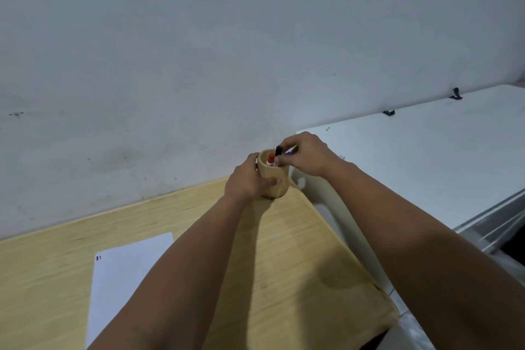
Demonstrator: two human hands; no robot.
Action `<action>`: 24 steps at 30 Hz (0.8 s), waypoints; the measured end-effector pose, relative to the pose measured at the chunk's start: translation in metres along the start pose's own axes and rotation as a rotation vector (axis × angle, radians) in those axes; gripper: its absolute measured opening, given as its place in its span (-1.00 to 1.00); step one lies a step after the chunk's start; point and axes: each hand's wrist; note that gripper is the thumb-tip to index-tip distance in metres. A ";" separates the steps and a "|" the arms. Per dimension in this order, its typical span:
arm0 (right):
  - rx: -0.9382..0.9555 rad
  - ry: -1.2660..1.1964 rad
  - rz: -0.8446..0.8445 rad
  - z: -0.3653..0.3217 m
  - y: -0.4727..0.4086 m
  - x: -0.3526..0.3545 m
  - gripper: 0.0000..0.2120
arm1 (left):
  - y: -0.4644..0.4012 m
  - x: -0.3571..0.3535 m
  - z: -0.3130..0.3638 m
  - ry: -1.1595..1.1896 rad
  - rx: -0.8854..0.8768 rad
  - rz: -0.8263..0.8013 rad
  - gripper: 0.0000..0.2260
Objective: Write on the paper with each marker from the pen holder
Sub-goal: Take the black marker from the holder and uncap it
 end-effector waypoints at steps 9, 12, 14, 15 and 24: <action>0.265 -0.689 0.425 -0.063 0.010 0.022 -0.94 | 0.045 0.028 0.002 -0.094 0.046 0.079 -0.40; 0.292 -0.754 0.329 -0.098 0.021 -0.002 -0.94 | 0.079 0.055 -0.003 -0.067 0.037 0.170 -0.58; 0.260 -0.747 0.176 -0.114 0.026 -0.031 -0.91 | 0.105 0.078 -0.009 -0.022 0.039 0.235 -0.59; 0.233 -0.735 0.080 -0.121 0.030 -0.047 -0.88 | 0.119 0.090 -0.012 0.026 0.042 0.264 -0.53; 0.311 -0.629 -0.467 -0.213 0.061 -0.164 -0.89 | 0.231 0.175 -0.072 0.040 0.091 0.364 -0.33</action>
Point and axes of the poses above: each hand's wrist, its own y-axis away from the middle knuckle, its own x-axis out of the back of the hand, z = x × y, and after that the axes turned 14 degrees about -z, right-handed
